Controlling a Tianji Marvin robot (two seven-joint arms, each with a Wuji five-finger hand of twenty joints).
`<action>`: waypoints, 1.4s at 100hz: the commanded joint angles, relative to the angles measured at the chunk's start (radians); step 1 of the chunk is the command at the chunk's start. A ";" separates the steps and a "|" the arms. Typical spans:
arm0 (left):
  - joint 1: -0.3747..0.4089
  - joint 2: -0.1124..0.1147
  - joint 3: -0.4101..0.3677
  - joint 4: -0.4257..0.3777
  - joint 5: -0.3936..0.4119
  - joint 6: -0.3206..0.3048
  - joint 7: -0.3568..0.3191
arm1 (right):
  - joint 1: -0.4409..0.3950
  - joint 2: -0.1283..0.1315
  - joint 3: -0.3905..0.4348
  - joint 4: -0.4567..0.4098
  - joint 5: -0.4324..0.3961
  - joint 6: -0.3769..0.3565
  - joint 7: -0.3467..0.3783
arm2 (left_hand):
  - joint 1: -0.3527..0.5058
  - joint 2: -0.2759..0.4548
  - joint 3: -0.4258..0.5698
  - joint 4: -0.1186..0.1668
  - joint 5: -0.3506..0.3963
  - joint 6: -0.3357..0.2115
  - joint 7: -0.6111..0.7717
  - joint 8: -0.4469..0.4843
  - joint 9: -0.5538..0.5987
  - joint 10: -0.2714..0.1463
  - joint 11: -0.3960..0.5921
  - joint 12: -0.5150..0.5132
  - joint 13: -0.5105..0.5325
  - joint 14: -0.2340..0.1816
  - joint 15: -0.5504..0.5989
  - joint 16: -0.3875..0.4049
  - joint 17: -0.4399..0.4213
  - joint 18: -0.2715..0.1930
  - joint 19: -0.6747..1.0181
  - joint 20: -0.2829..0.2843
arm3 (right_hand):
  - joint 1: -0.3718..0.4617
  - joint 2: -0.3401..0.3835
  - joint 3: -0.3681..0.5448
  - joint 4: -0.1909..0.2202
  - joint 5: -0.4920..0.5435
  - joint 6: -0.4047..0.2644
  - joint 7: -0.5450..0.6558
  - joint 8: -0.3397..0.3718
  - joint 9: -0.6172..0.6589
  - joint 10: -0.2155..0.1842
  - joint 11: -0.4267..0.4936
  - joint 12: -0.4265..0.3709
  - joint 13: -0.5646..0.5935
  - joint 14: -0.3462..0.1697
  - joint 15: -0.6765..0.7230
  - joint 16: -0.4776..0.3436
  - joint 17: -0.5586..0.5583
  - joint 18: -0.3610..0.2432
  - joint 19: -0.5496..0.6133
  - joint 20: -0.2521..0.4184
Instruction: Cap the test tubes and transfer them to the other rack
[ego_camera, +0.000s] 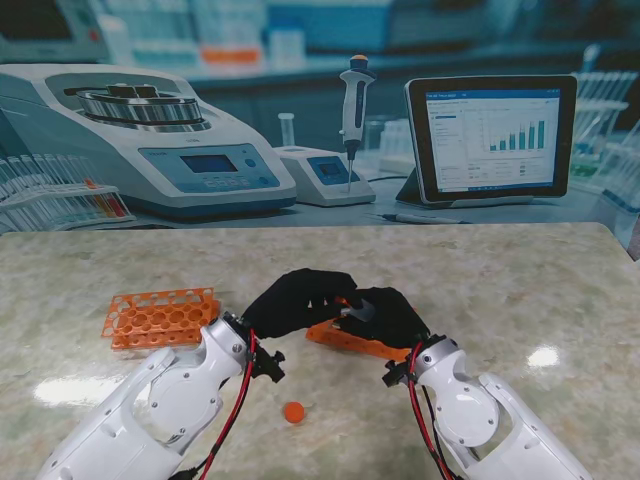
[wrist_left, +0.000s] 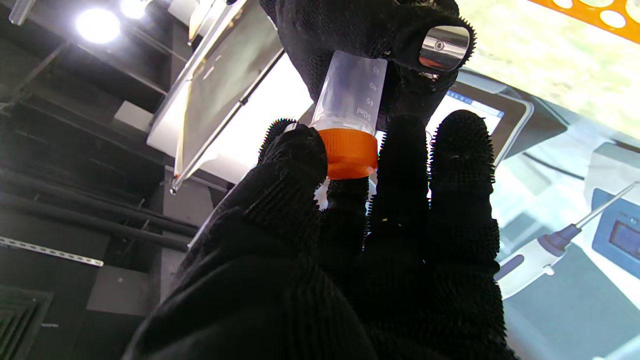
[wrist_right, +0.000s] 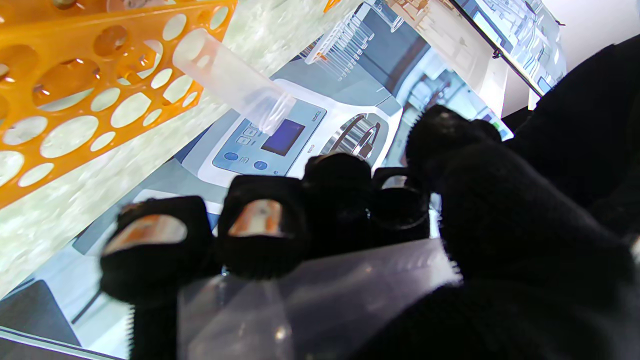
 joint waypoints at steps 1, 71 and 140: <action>0.011 -0.007 0.007 -0.003 -0.009 0.008 -0.002 | -0.002 -0.007 -0.005 -0.015 0.001 0.004 0.003 | 0.081 0.094 -0.025 0.041 -0.031 -0.008 -0.011 -0.013 0.091 -0.052 0.083 0.003 -0.021 -0.005 0.021 -0.036 -0.014 -0.020 -0.029 0.020 | 0.007 0.010 -0.013 -0.022 0.000 -0.041 0.017 0.019 -0.004 -0.005 0.013 -0.005 0.020 -0.029 0.031 0.010 0.018 0.006 0.037 0.001; 0.013 -0.017 0.008 -0.015 -0.057 0.039 0.012 | -0.002 -0.008 -0.004 -0.013 0.001 0.009 -0.001 | 0.094 0.228 -0.003 0.039 -0.056 0.008 -0.026 0.001 0.025 -0.037 0.116 -0.044 -0.065 0.002 0.027 -0.051 -0.053 -0.022 -0.032 0.017 | 0.007 0.013 -0.018 -0.023 -0.001 -0.043 0.017 0.019 -0.005 -0.005 0.013 -0.005 0.020 -0.030 0.031 0.010 0.018 0.004 0.038 0.002; 0.000 -0.016 0.021 -0.005 -0.047 0.038 0.009 | -0.004 -0.007 0.003 -0.016 -0.002 0.004 -0.003 | 0.094 0.088 0.118 0.003 -0.063 0.009 -0.046 -0.006 0.017 -0.053 0.121 -0.041 -0.058 -0.001 0.007 0.054 -0.050 -0.037 -0.028 0.008 | 0.006 0.014 -0.019 -0.024 -0.001 -0.045 0.016 0.019 -0.004 -0.006 0.014 -0.005 0.020 -0.031 0.032 0.010 0.018 0.004 0.038 0.002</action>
